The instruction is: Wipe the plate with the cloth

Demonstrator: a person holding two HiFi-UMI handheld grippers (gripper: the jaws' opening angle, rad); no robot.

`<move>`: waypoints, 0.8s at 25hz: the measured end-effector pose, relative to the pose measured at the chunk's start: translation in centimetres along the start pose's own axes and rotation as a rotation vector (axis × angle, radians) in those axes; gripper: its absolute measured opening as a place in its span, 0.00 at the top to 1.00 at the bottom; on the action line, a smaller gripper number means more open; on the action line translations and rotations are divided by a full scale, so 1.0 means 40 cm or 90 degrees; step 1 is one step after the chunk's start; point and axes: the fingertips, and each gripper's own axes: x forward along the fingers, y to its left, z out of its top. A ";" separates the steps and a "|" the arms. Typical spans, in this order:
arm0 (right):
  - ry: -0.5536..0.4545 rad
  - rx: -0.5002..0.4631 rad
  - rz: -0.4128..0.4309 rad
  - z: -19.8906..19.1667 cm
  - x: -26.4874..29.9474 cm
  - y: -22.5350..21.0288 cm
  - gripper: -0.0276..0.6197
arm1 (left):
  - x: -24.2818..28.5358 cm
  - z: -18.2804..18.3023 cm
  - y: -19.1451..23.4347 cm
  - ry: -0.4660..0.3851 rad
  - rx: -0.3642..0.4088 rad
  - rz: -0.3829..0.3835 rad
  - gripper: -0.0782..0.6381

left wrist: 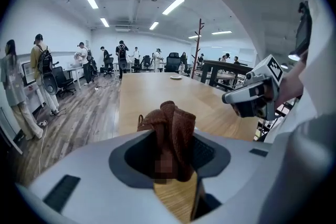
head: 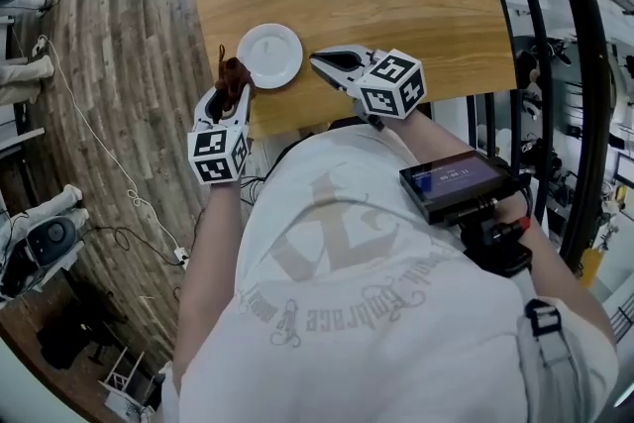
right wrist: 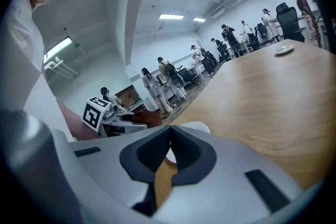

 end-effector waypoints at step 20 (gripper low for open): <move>-0.064 -0.105 0.011 0.000 -0.048 0.255 0.94 | -0.239 -0.105 -0.054 -0.114 -0.079 -0.041 0.65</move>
